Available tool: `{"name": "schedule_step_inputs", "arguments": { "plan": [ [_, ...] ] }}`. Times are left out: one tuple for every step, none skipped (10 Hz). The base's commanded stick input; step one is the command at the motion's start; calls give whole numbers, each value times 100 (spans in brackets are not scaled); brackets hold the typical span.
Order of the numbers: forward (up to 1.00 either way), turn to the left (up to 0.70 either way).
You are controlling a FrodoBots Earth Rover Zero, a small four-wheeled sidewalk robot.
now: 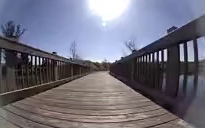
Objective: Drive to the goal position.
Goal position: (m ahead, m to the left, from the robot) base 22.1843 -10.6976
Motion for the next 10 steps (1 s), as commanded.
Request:
{"name": "schedule_step_inputs", "arguments": {
  "plan": [
    [70,0],
    [70,0],
    [70,-30],
    [70,-33],
    [70,-35],
    [70,-27],
    [70,0],
    [70,0],
    [70,0],
    [70,0]
  ]
}}
